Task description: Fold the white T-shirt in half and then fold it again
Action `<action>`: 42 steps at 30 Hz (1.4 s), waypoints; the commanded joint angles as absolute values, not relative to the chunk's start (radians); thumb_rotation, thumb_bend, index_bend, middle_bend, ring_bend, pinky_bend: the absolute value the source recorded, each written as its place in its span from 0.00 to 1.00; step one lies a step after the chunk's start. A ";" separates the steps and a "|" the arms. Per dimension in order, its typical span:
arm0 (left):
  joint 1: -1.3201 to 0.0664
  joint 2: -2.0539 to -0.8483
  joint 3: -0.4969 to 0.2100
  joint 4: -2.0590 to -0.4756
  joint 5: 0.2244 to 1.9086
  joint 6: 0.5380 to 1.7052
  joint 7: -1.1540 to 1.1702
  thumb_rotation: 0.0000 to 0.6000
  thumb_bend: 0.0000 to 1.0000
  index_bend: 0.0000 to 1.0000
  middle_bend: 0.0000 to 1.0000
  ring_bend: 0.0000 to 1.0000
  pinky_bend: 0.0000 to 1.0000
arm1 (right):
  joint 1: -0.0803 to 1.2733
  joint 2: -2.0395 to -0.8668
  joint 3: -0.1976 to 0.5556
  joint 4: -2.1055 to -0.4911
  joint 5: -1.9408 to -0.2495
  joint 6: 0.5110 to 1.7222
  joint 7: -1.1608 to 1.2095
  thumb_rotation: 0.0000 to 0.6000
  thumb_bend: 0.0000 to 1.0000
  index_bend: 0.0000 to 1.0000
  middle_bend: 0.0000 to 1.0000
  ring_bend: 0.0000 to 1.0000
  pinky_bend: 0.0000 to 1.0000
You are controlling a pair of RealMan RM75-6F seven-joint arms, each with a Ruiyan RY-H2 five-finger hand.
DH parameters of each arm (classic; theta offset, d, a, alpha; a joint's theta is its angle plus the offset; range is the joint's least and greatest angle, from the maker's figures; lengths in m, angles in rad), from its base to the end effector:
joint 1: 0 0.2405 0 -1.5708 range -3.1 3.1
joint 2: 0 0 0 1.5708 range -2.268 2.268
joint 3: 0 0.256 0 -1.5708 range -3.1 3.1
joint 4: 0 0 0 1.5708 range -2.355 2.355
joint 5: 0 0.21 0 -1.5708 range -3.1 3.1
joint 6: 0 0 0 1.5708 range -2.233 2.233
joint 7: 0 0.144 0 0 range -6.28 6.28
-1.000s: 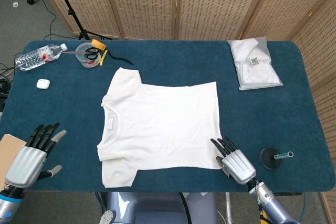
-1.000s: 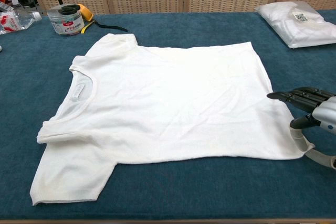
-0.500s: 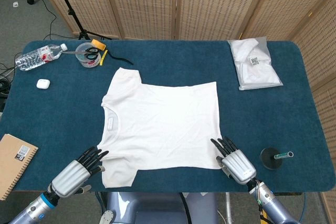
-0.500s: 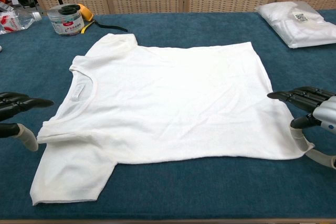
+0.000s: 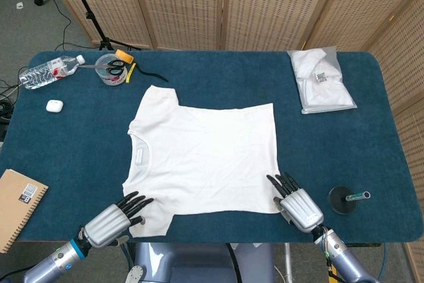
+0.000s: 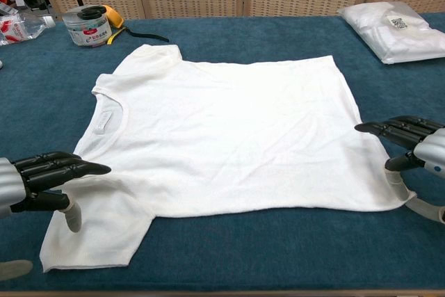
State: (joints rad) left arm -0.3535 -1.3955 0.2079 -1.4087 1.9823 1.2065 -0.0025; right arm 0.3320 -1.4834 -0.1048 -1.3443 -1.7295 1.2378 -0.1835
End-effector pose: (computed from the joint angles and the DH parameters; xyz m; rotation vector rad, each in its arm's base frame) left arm -0.2505 0.1624 0.0013 -2.3180 -0.8057 -0.9616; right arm -0.2630 -0.2038 -0.0009 2.0328 -0.7313 0.8688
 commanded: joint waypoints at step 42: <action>-0.409 -1.373 0.239 -1.510 1.823 1.160 -0.122 1.00 0.62 0.71 0.00 0.00 0.00 | 0.358 -1.436 -0.132 -1.346 -1.809 1.308 -0.026 1.00 0.56 0.64 0.00 0.00 0.00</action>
